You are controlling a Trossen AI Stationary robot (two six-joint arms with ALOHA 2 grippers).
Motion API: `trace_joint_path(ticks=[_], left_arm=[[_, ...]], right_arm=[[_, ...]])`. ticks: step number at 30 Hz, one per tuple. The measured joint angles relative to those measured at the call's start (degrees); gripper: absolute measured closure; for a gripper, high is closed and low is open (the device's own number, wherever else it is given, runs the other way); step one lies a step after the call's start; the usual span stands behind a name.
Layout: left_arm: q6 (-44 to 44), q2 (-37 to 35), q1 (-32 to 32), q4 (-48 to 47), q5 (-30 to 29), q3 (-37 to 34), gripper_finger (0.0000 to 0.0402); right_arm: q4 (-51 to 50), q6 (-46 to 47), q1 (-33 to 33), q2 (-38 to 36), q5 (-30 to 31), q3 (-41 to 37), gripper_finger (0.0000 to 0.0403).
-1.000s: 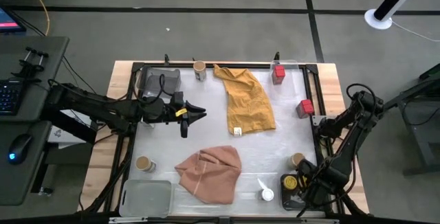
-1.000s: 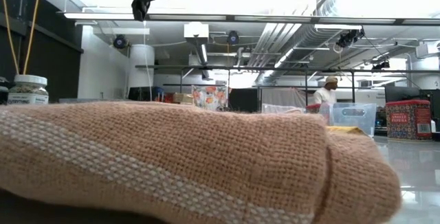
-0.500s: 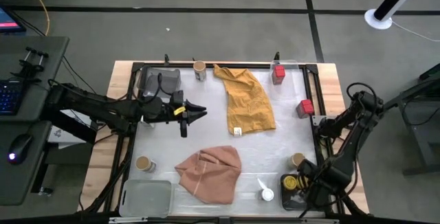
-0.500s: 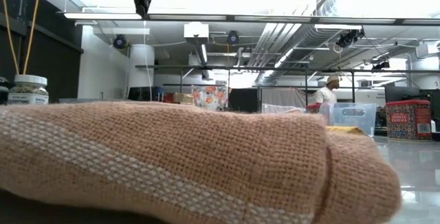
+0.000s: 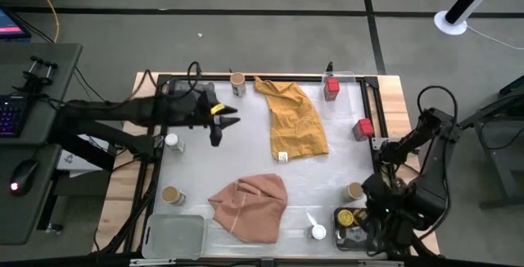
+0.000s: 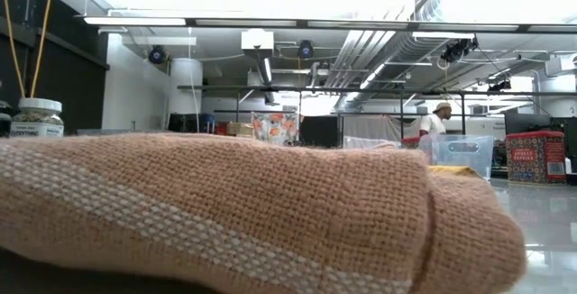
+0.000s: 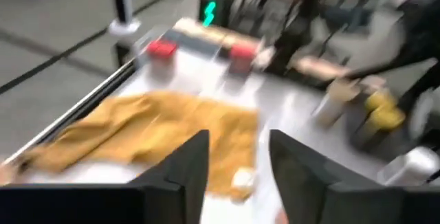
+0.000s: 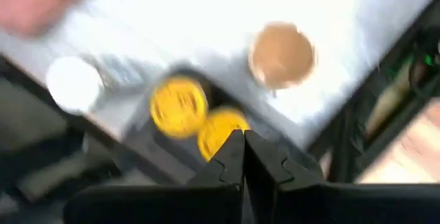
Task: Sort spices by type
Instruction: Put the bottom left brown seasoning bottle into the top left black bin
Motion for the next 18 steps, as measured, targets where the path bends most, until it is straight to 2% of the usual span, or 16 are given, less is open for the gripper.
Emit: trace_joint_path(ticks=[5,10,14,18], left_arm=[[-3.7,-0.1,2.6,-17.1,2.3,3.4,0.0182],[-8.7,0.0,0.7,-32.0,11.0,3.4,0.0131],[-13.6,-0.3,-6.7,-37.4,19.1,3.4,0.012],[-20.2,-0.2,-20.5,-40.0,18.3,3.4,0.0121]], right_arm=[[1.6,-1.5,-4.5,0.0,6.9,0.7,0.0403],[6.3,-9.2,-10.3,0.0,11.7,0.6,0.0403],[8.8,-17.4,-15.5,0.0,11.9,0.5,0.0403],[10.1,-25.2,-19.9,0.0,11.9,0.5,0.0403]])
